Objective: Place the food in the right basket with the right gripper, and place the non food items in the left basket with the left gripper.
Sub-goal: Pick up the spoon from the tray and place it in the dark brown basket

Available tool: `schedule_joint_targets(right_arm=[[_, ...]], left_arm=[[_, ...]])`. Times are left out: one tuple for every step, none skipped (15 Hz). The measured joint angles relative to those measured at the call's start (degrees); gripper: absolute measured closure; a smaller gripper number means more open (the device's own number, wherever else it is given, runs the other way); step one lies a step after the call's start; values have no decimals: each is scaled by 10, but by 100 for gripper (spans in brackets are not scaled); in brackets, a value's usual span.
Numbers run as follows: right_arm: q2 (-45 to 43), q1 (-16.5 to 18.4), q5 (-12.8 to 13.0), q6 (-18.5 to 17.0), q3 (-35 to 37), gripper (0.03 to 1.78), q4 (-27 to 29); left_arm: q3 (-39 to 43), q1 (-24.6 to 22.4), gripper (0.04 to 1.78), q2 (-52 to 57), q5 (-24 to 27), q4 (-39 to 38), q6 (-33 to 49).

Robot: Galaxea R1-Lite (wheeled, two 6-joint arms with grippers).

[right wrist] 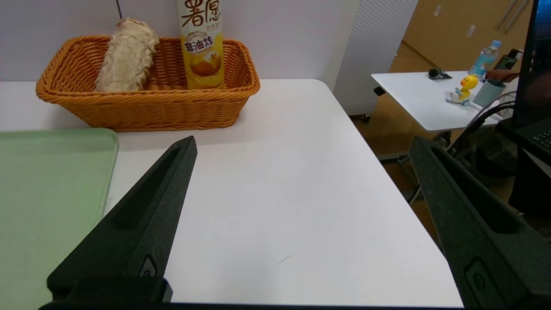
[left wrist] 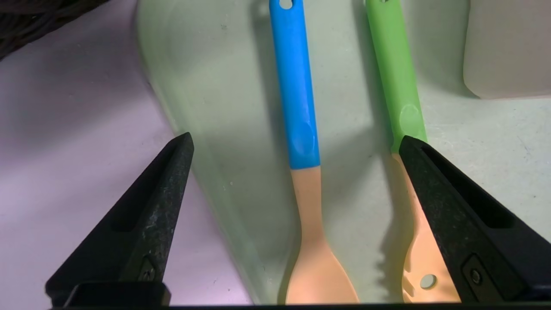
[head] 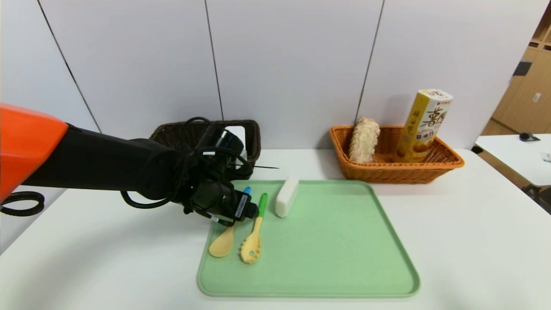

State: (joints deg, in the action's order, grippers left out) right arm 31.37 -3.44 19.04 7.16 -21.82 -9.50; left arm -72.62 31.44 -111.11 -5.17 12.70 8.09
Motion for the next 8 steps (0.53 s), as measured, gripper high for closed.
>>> schedule_joint_targets(right_arm=[[0, 0, -1, 0, 1, 12, 0], [0, 0, -1, 0, 3, 12, 0], [0, 0, -2, 0, 3, 12, 0], [0, 0, -6, 0, 4, 12, 0], [0, 0, -13, 0, 5, 12, 0], [1, 0, -15, 0, 5, 12, 0], [1, 0, -16, 0, 5, 12, 0], [0, 0, -16, 0, 5, 12, 0]], left_arm=[[-2, 3, 13, 5, 0, 1, 1], [-8, 9, 13, 12, 0, 1, 4], [-16, 26, 13, 22, 2, 1, 14], [-23, 45, 13, 30, 3, 2, 28], [-28, 64, 13, 39, 3, 4, 40], [-31, 78, 13, 47, 3, 4, 47], [-32, 91, 13, 55, 2, 6, 51], [-32, 103, 13, 62, 1, 12, 55]])
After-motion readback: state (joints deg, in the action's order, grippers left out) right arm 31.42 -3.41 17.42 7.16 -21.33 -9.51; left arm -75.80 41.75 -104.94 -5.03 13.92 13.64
